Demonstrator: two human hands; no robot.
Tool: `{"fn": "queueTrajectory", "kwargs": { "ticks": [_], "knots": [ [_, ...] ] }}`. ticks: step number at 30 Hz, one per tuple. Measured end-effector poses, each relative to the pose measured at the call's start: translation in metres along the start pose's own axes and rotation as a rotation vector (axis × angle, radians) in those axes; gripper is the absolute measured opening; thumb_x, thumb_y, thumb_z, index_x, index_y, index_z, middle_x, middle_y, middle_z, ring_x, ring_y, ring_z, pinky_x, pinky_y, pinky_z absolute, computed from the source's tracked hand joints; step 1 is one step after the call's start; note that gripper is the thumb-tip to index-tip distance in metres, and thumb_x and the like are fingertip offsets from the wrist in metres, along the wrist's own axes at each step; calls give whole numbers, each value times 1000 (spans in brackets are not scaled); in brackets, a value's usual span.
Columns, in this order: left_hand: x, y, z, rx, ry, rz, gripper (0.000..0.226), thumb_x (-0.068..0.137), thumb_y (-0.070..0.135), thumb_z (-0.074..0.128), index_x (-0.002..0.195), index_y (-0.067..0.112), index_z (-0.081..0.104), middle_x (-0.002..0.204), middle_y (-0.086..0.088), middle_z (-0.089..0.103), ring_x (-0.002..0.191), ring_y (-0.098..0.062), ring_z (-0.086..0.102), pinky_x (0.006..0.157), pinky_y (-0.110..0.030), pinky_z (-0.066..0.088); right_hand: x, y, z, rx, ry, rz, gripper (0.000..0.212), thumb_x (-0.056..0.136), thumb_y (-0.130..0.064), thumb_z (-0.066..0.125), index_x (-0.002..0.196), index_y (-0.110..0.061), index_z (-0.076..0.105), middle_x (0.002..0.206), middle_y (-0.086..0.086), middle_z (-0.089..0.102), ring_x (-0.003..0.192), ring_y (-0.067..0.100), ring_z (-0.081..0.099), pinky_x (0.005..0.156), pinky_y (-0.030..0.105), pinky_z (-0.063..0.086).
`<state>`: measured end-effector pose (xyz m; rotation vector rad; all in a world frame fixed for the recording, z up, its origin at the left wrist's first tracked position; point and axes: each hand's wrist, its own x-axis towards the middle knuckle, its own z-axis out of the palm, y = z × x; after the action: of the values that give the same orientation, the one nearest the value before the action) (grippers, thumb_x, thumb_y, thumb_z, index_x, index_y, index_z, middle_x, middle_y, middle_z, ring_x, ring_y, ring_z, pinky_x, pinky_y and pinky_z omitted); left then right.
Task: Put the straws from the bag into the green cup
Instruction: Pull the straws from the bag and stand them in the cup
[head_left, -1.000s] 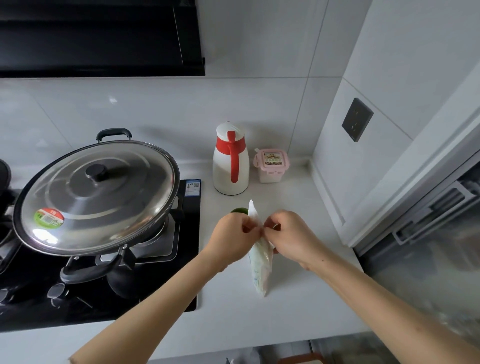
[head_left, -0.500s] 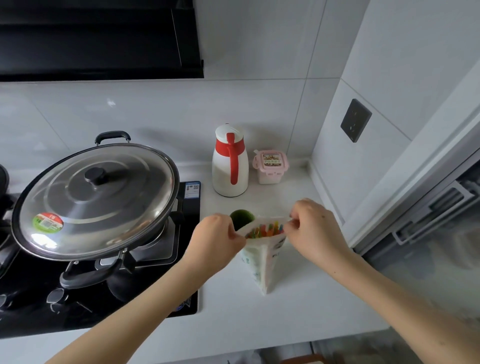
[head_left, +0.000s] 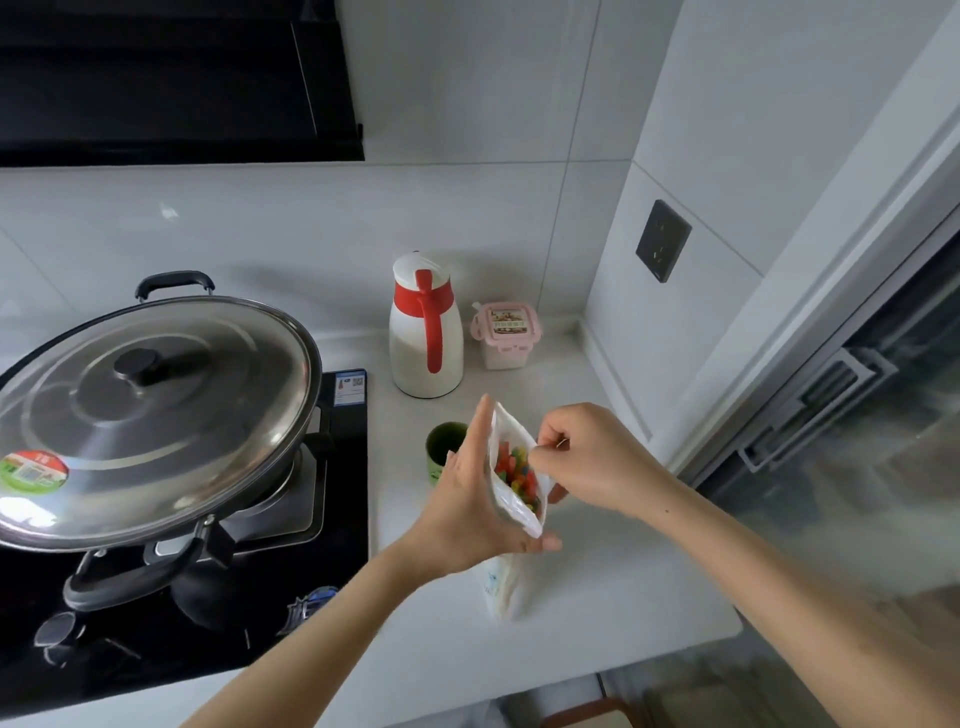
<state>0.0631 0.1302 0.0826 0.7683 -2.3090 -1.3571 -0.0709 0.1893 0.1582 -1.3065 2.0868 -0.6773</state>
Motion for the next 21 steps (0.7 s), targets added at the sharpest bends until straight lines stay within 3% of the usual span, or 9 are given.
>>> {"fn": "queueTrajectory", "kwargs": {
  "ticks": [3,5,7,9,11,14,17,19,21],
  "knots": [
    [2,8,8,-202,139,102,92,59,13,85,112,62,28,101,28,53,93,3,55,81,-19,50,-2,4,-9,31,27,8,23,80,-4,55,60,-7,45,62,3,50,57,17,69,42,22,48],
    [2,6,8,-358,204,56,73,62,2,83,107,46,45,99,20,58,90,5,58,72,-11,47,-3,9,-16,63,32,34,26,81,-2,53,58,-8,41,62,3,50,57,18,69,46,28,52],
    [3,0,6,-505,230,0,60,61,2,83,104,34,54,98,7,63,88,-1,63,69,-14,48,-5,14,-20,68,16,66,27,83,-2,51,59,-10,41,60,0,53,59,19,71,41,18,40],
    [4,-5,7,-541,166,-15,61,59,3,80,107,29,54,101,3,64,90,-8,63,71,-20,50,-8,18,-21,101,2,93,27,83,-1,49,59,-10,40,58,-1,53,58,19,71,41,14,35],
    [3,-7,12,-503,50,4,79,58,4,81,120,33,43,111,4,57,101,-9,59,77,-24,50,-9,21,-21,176,-25,116,28,83,2,48,59,-8,40,61,4,53,56,21,70,41,15,39],
    [2,-12,25,-408,-21,38,101,56,14,85,129,47,24,124,3,47,116,-12,51,89,-30,50,-11,23,-23,256,-56,135,30,82,6,47,55,-7,41,62,6,49,57,24,68,52,27,53],
    [1,-12,33,-382,34,31,97,57,17,85,124,58,27,121,-2,52,111,-23,56,89,-38,52,-12,25,-25,277,-70,136,32,81,7,46,54,-8,40,59,3,48,58,24,69,64,38,56],
    [0,-9,34,-359,64,27,92,59,22,83,120,63,28,122,4,51,113,-18,54,89,-33,52,-12,30,-27,309,-76,140,30,81,6,47,55,-8,42,59,2,49,55,21,68,72,44,57],
    [-1,-7,29,-303,80,25,89,58,27,81,116,67,28,121,20,49,113,-7,52,86,-21,50,-11,35,-26,336,-80,137,24,81,4,49,59,-5,47,62,7,55,58,20,68,74,45,58]
  ]
}}
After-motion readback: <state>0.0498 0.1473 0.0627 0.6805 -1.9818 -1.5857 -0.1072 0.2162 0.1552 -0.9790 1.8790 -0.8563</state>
